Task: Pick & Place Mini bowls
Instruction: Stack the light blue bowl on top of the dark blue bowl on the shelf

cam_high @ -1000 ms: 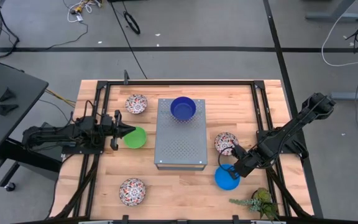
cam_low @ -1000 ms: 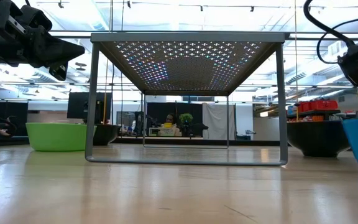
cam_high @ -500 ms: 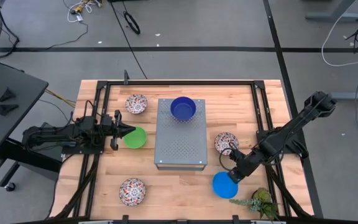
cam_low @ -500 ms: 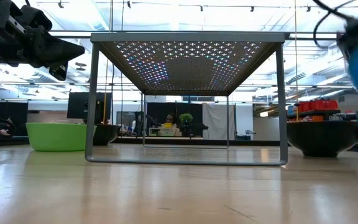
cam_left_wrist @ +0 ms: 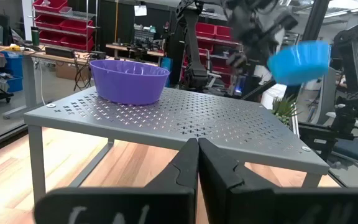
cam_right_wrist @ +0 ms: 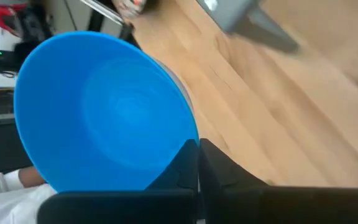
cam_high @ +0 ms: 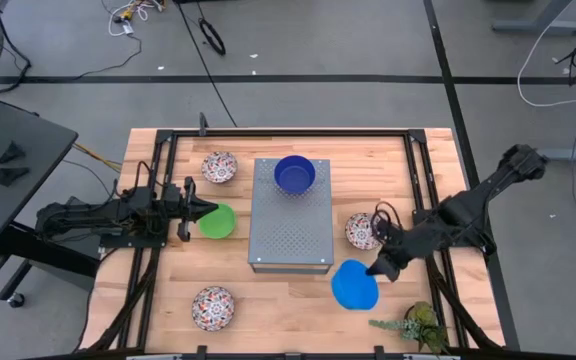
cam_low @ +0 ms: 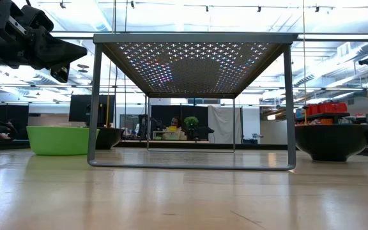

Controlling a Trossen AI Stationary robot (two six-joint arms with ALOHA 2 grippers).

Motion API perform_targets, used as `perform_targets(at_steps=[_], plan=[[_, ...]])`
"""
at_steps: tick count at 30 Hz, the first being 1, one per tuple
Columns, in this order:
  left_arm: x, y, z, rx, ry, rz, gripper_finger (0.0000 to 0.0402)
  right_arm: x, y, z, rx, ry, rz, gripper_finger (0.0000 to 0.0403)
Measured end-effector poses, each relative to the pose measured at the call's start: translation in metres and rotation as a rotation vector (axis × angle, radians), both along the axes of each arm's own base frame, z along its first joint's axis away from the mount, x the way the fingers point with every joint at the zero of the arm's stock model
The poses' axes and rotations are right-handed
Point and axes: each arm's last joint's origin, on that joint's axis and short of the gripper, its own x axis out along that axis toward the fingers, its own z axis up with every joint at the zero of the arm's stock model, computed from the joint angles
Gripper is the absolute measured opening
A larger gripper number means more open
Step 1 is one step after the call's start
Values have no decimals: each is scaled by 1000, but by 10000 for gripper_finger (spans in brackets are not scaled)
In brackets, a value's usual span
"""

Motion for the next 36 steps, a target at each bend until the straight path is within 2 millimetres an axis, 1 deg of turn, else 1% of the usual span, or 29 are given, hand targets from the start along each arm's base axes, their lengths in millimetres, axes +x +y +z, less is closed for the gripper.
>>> perform_targets(at_steps=[5, 10, 21, 30, 36], plan=[[0, 0, 0, 0, 0, 0, 14, 8, -15, 28, -48, -82, -18, 0], [0, 0, 0, 0, 0, 0, 14, 15, -33, 46, -77, -143, -56, 0], [0, 0, 0, 0, 0, 0, 14, 28, -75, 63, -112, -222, -141, 0], [0, 0, 0, 0, 0, 0, 14, 39, -112, 81, -127, -414, -255, 0], [0, 0, 0, 0, 0, 0, 14, 45, -132, 87, -137, -492, -317, 0]])
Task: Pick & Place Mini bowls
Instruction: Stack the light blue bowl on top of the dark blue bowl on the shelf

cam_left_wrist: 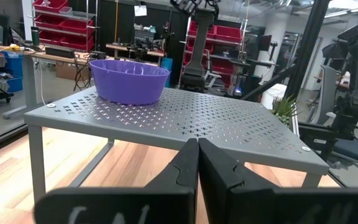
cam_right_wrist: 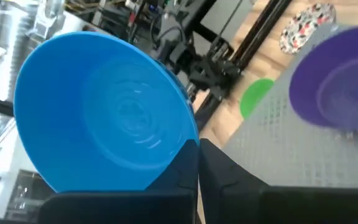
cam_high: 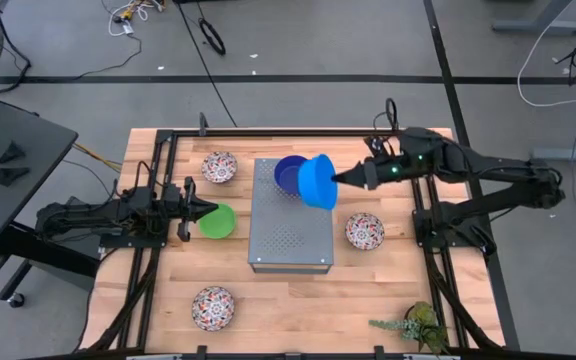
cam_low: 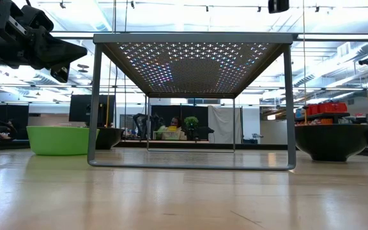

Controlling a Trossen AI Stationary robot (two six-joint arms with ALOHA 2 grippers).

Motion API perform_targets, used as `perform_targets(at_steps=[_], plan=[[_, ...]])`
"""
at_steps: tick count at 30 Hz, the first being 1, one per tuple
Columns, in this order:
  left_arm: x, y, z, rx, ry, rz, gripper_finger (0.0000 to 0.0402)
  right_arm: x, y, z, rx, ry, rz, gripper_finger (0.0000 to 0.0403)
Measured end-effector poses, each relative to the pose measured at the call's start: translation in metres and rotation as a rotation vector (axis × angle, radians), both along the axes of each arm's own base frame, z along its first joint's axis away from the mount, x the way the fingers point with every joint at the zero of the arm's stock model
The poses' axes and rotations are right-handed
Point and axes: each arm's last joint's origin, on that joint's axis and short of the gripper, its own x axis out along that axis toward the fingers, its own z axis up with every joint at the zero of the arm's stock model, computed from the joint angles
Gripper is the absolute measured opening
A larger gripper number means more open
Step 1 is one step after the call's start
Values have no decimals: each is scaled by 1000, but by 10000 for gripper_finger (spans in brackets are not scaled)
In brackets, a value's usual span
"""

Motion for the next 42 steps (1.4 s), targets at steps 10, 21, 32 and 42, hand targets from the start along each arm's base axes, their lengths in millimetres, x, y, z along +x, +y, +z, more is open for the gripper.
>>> perform_targets(at_steps=[10, 21, 32, 42], plan=[[0, 0, 0, 0, -1, 0, 14, 22, -31, -4, 45, -63, -43, 0], [0, 0, 0, 0, 0, 0, 14, 39, -65, -27, 119, 29, -168, 0], [0, 0, 0, 0, 0, 0, 14, 35, -79, -51, 202, 235, -187, 0], [0, 0, 0, 0, 0, 0, 14, 35, -92, -7, 115, 235, -208, 0]])
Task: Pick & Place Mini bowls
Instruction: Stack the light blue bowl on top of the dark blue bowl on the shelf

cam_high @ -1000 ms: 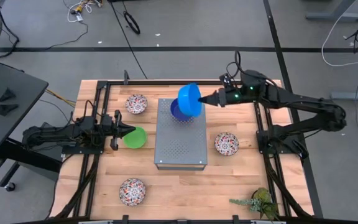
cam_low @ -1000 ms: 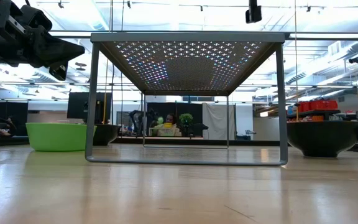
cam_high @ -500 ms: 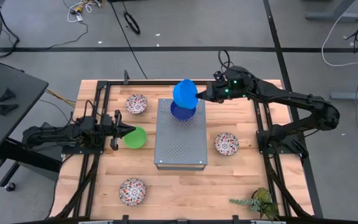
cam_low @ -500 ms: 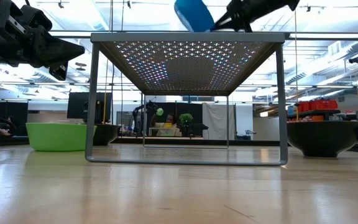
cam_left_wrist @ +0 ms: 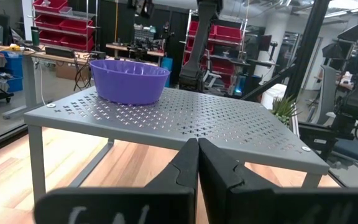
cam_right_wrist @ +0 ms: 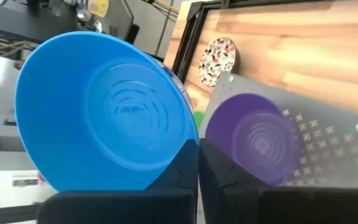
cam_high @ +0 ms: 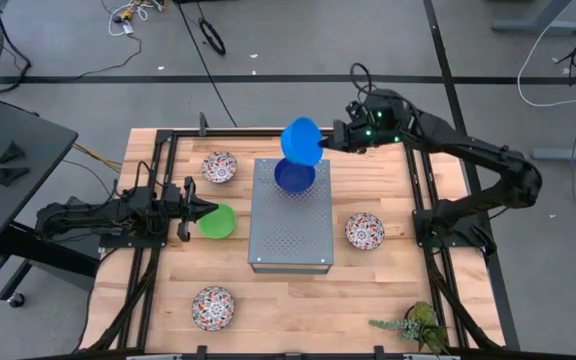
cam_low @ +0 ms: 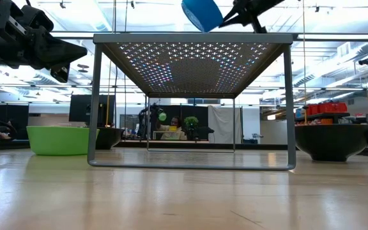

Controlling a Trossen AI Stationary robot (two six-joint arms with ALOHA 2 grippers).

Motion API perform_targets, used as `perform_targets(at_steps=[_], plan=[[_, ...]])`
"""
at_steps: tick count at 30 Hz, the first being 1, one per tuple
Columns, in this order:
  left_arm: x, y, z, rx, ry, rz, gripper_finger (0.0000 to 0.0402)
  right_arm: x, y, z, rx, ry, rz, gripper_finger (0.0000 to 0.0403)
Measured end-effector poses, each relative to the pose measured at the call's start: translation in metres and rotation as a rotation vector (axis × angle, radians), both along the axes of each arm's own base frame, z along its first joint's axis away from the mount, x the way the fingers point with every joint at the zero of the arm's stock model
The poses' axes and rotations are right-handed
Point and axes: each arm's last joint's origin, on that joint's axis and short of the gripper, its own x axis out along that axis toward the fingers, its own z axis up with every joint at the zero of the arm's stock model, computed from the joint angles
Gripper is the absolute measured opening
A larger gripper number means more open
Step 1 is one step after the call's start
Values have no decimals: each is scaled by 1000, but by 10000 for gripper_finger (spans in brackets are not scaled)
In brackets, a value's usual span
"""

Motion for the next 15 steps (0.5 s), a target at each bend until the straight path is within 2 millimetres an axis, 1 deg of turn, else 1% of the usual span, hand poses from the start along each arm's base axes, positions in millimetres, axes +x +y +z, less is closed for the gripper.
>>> perform_targets(at_steps=[2, 8, 10, 15], plan=[[0, 0, 0, 0, 1, 0, 14, 1, -3, 6, -11, 28, 5, 0], [0, 0, 0, 0, 0, 0, 14, 9, -6, 17, -13, 56, 26, 0], [0, 0, 0, 0, 0, 0, 14, 10, -7, 16, 2, 96, 31, 0], [0, 0, 0, 0, 0, 0, 14, 12, -6, 5, 53, 185, 56, 0]])
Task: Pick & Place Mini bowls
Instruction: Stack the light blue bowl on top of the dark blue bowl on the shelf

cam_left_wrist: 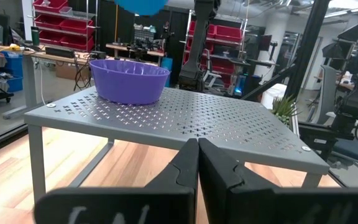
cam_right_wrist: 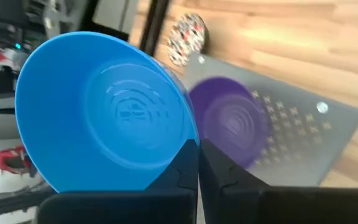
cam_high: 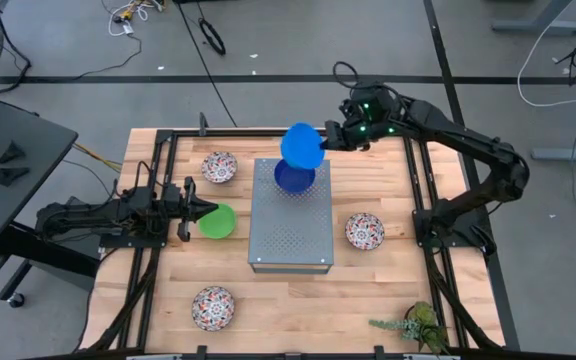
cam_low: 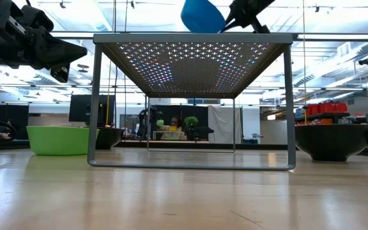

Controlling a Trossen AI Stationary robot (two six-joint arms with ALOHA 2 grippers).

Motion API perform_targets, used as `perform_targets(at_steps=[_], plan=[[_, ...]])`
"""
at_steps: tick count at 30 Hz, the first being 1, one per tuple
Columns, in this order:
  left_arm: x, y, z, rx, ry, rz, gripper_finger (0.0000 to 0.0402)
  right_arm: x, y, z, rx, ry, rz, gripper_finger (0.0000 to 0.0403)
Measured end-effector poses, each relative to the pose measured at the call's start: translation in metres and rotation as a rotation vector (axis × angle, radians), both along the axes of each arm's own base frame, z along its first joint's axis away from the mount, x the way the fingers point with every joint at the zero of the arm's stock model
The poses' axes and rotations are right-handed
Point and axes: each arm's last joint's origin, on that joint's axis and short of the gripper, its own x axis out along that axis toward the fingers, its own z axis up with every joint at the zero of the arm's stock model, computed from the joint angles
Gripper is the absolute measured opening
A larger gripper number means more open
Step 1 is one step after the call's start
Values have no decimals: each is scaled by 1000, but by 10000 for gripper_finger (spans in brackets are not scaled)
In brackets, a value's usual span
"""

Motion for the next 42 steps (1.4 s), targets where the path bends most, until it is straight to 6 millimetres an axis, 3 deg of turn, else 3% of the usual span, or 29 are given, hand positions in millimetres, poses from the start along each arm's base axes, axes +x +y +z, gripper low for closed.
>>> perform_targets(at_steps=[25, 42], plan=[[0, 0, 0, 0, -1, 0, 14, 26, -13, -43, 84, 195, -10, 0], [0, 0, 0, 0, 0, -1, 14, 28, -14, -53, 104, 261, -3, 0]])
